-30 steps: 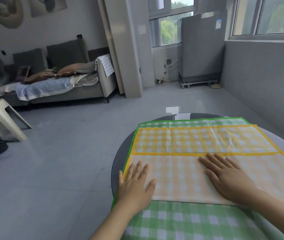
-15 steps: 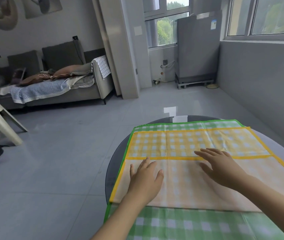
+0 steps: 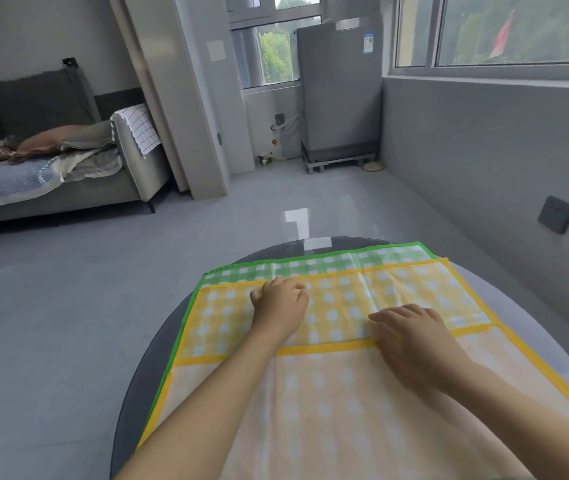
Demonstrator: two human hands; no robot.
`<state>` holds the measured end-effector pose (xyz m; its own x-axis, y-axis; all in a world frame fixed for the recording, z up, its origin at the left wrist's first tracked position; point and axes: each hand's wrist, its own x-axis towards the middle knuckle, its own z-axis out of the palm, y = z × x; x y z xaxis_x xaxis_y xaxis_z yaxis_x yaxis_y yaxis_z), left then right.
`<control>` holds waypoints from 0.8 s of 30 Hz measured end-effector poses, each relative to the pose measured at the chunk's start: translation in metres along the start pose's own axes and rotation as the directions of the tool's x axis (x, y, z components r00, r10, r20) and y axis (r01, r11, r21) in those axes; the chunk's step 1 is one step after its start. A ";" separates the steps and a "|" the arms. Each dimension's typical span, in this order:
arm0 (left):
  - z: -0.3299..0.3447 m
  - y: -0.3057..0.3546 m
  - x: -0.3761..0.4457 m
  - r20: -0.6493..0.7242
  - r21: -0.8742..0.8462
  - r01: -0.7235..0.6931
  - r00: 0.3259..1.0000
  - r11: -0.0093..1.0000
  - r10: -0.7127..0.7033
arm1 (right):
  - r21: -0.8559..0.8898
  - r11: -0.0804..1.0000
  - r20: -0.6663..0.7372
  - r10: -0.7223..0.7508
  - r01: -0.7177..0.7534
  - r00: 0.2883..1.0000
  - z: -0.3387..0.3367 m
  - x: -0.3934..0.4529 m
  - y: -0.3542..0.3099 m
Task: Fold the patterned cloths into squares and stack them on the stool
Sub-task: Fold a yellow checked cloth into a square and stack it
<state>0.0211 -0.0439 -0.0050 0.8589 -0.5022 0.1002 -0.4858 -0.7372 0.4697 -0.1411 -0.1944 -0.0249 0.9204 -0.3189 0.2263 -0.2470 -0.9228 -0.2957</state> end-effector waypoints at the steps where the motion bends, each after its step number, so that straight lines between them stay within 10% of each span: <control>1: 0.004 0.002 0.013 -0.008 0.012 -0.006 1.000 1.000 0.006 | 0.003 1.000 -0.013 0.004 -0.004 1.000 0.001 0.000 0.002; 19: 0.031 0.005 0.091 0.067 0.074 -0.006 0.998 0.997 0.001 | 0.025 0.999 0.056 0.045 -0.046 0.997 0.006 0.002 0.004; 24: 0.016 0.008 0.081 0.029 -0.206 0.018 0.999 0.978 -0.012 | 0.011 1.000 0.047 0.018 -0.019 0.999 0.004 0.003 0.003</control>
<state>0.0844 -0.0979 -0.0075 0.8594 -0.5066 0.0688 -0.4269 -0.6371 0.6417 -0.1376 -0.1974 -0.0284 0.9289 -0.3252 0.1771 -0.2611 -0.9143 -0.3097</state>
